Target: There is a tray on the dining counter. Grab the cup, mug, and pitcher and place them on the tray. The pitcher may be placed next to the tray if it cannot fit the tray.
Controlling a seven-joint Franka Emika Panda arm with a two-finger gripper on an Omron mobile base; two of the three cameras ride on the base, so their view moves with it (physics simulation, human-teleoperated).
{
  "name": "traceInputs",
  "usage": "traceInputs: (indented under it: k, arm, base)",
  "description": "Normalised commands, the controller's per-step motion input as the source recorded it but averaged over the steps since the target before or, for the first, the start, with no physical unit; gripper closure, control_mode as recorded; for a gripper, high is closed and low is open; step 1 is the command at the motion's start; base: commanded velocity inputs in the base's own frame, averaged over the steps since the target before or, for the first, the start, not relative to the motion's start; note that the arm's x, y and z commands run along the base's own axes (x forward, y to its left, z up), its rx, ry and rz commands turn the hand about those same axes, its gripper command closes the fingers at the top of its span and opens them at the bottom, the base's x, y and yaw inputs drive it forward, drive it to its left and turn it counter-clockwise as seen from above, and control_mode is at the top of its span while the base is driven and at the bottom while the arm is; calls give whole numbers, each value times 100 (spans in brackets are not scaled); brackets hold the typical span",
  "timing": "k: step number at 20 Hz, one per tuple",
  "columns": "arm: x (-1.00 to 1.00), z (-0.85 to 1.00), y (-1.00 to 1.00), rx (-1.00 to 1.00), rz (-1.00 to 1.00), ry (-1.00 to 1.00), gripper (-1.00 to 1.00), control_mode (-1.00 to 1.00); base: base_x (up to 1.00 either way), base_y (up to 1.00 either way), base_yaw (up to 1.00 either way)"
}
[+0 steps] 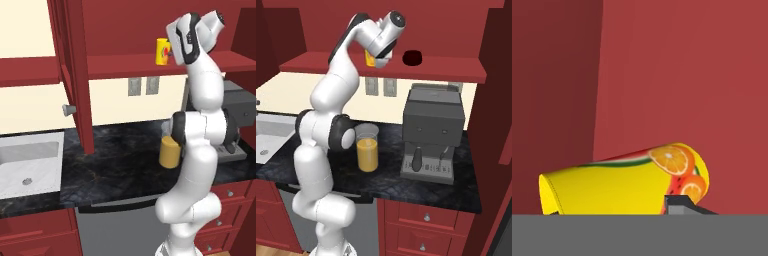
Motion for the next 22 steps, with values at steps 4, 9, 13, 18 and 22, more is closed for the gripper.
traceInputs:
  k: [4, 9, 13, 18, 22]
  arm:
    - [-51, -15, -21, 3, -5, -18, 100, -100]
    - [-57, -17, -19, 3, -6, -19, 100, -100]
    - [-64, -6, -20, 1, -5, -14, 100, -100]
    - [-72, 0, -25, 0, -3, -3, 100, -100]
    - [-94, 0, -16, 0, -1, 0, 100, -100]
  base:
    - [0, 0, 0]
    - [0, 0, 0]
    - [0, 0, 0]
    - [0, 0, 0]
    - [0, 0, 0]
